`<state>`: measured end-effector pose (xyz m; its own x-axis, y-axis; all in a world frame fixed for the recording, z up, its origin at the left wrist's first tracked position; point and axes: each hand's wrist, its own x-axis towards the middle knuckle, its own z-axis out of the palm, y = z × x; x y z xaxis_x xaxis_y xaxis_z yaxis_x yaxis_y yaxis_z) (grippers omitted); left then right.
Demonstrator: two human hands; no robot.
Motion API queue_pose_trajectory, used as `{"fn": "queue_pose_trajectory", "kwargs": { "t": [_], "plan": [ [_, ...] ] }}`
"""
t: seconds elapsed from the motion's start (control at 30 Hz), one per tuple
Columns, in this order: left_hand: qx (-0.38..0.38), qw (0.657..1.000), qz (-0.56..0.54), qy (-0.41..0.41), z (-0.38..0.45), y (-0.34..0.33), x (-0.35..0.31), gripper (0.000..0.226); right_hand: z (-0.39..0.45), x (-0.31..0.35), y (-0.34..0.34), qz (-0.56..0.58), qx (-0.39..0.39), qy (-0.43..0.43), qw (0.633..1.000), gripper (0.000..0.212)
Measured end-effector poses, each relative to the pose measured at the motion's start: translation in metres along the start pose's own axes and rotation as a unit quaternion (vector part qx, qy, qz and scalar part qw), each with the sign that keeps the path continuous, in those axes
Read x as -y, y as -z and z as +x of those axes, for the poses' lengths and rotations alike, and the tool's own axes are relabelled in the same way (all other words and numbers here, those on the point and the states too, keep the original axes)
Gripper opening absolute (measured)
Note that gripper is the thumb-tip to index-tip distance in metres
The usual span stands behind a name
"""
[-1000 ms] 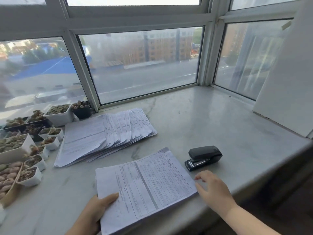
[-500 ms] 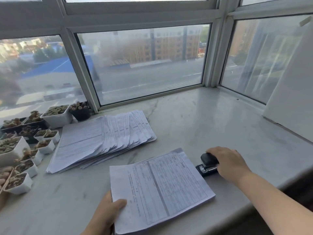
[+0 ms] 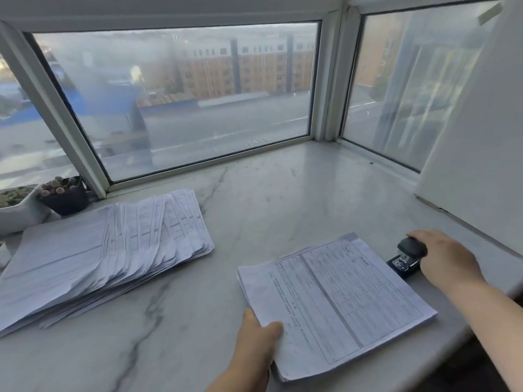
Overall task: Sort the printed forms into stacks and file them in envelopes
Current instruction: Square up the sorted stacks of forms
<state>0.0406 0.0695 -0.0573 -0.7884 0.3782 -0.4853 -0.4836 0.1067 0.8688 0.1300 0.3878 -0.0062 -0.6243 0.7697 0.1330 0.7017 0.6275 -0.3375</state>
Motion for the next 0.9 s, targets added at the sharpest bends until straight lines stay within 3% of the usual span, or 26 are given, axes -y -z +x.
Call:
{"fn": "queue_pose_trajectory", "kwargs": {
  "t": [0.2, 0.27, 0.33, 0.4, 0.5, 0.53, 0.6, 0.67, 0.8, 0.9],
  "plan": [
    [0.017, 0.998, -0.027, 0.055, -0.013, 0.032, -0.002, 0.046, -0.012, 0.02, -0.004, -0.085, -0.019, 0.033, 0.996, 0.066],
    [-0.016, 0.999, 0.047, -0.019, -0.02, 0.063, -0.009, 0.058, -0.022, 0.053, -0.008, -0.082, -0.054, 0.108, 0.989, 0.068],
    [-0.064, 0.983, 0.121, -0.12, -0.026, 0.105, -0.024, 0.052, -0.037, 0.098, -0.018, -0.028, -0.064, 0.175, 0.982, 0.067],
    [-0.122, 0.944, 0.212, -0.22, -0.024, 0.154, -0.042, 0.05, -0.05, 0.147, -0.033, 0.061, -0.008, 0.198, 0.978, 0.062],
    [-0.243, 0.836, 0.359, -0.336, -0.005, 0.234, -0.071, 0.046, -0.055, 0.219, -0.065, 0.197, 0.166, 0.142, 0.956, 0.049],
    [-0.277, 0.818, 0.377, -0.335, 0.006, 0.26, -0.079, 0.043, -0.051, 0.242, -0.075, 0.242, 0.223, 0.097, 0.939, 0.044],
    [-0.316, 0.814, 0.394, -0.286, 0.029, 0.303, -0.092, 0.039, -0.04, 0.282, -0.093, 0.328, 0.303, -0.018, 0.894, 0.035],
    [-0.335, 0.809, 0.439, -0.202, 0.054, 0.34, -0.097, 0.043, -0.025, 0.31, -0.111, 0.371, 0.332, -0.11, 0.86, 0.03],
    [-0.325, 0.76, 0.562, -0.02, 0.089, 0.384, -0.087, 0.049, 0.005, 0.347, -0.139, 0.362, 0.337, -0.143, 0.857, 0.03],
    [-0.335, 0.735, 0.589, -0.028, 0.095, 0.387, -0.067, 0.056, 0.019, 0.377, -0.159, 0.313, 0.363, -0.118, 0.87, 0.034]
  ]
}}
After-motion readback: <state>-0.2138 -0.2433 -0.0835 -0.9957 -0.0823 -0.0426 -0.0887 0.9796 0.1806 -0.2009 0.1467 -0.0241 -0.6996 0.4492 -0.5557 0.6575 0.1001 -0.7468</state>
